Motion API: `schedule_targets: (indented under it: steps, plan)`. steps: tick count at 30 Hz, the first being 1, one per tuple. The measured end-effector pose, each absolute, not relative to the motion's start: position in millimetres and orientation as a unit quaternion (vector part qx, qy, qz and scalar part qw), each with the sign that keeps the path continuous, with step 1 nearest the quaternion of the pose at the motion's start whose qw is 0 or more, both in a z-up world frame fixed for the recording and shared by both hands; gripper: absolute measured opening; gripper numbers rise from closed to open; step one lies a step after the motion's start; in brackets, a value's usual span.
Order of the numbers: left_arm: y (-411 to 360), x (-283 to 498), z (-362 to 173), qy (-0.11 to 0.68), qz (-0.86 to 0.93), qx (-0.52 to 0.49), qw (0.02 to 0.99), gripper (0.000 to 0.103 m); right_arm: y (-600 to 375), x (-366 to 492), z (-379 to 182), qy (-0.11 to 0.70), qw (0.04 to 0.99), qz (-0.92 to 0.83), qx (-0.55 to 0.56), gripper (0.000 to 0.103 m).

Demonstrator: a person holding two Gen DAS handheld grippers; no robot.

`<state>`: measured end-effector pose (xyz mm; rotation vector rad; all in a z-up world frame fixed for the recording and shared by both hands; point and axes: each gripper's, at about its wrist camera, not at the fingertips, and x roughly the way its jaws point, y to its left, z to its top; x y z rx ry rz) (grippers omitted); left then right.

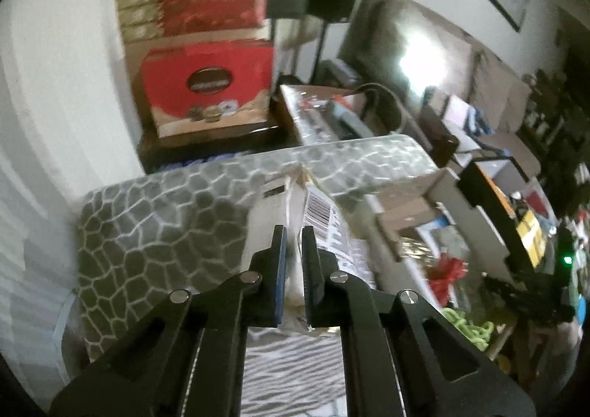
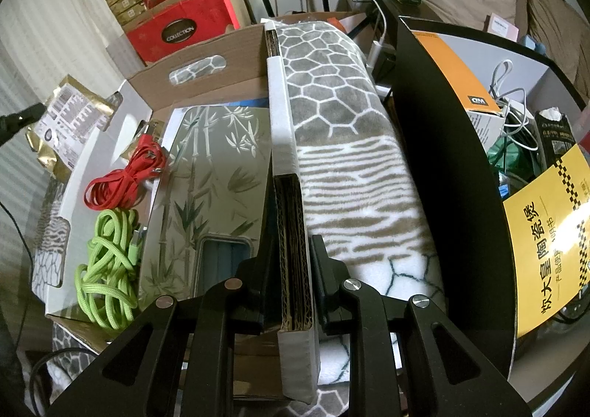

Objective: Organize objects
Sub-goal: 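Lift the gold packet with the left tool and regrip it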

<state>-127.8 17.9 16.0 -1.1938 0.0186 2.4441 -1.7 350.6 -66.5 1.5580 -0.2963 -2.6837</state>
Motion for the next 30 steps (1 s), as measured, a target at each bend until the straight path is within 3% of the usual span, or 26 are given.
schedule_targets:
  steps: [15, 17, 18, 19, 25, 30]
  plan:
    - [74, -114, 5, 0.006, 0.858, -0.443, 0.259, 0.004, 351, -2, -65, -0.100, 0.014, -0.861, 0.498, 0.020]
    - [59, -118, 12, -0.010, 0.866, -0.438, 0.240, 0.016, 350, -2, -64, -0.098, 0.014, -0.861, 0.499, 0.020]
    - [51, -121, 14, -0.017, 0.870, -0.437, 0.229, 0.035, 350, -2, -65, -0.099, 0.014, -0.861, 0.498, 0.020]
    - [41, -124, 15, -0.024, 0.873, -0.435, 0.217, 0.047, 350, -2, -64, -0.100, 0.014, -0.861, 0.498, 0.020]
    - [-22, -146, -6, -0.064, 0.875, -0.460, 0.137, 0.064, 350, -1, -65, -0.105, 0.014, -0.862, 0.495, 0.020]
    - [-54, -150, -41, -0.081, 0.863, -0.489, 0.101, 0.065, 350, -1, -65, -0.106, 0.014, -0.862, 0.495, 0.020]
